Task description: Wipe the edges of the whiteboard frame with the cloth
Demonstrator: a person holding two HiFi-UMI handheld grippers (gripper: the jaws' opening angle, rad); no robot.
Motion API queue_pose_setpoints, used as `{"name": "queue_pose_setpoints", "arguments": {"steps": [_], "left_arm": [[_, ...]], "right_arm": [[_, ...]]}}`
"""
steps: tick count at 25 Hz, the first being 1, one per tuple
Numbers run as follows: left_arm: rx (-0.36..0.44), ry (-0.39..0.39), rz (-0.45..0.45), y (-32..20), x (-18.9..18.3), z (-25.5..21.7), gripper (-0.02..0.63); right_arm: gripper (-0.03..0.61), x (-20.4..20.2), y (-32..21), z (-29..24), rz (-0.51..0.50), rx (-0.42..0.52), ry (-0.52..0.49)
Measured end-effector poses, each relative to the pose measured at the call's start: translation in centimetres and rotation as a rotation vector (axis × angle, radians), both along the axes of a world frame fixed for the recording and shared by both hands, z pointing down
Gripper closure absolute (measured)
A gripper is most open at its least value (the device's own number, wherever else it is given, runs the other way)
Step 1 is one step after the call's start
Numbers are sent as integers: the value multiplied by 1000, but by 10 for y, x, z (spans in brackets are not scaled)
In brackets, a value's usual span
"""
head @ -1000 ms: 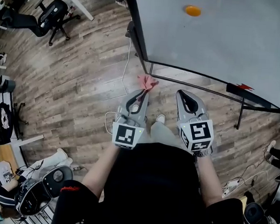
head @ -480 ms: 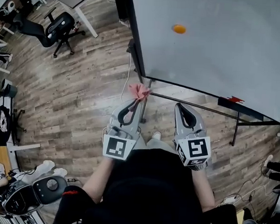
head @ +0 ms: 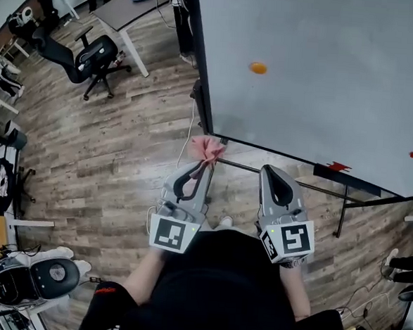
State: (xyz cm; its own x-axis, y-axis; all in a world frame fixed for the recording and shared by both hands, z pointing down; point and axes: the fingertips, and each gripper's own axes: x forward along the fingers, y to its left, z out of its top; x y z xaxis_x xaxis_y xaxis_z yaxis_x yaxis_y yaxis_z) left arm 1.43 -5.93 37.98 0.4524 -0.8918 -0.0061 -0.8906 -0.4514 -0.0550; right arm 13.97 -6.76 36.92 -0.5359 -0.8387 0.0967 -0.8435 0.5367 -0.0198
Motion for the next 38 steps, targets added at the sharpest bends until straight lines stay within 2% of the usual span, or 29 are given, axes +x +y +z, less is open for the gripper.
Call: {"name": "queue_pose_setpoints", "arguments": {"steps": [6,11,19,38], "left_arm": [[68,11,-14,6,0,-29,597],[93,19,-13,11,0,-39,597],[110,12,-15,17,0,-42,597],[45,21,1,31,12,-21,597]], "right_arm": [[577,-5,7,-30,-35,93,-15],[578,-7,15,-43,-45,154,-6],[578,-8,18,-38,-51,148,-23],[578,-19,25,-23,-98,96,-29]]}}
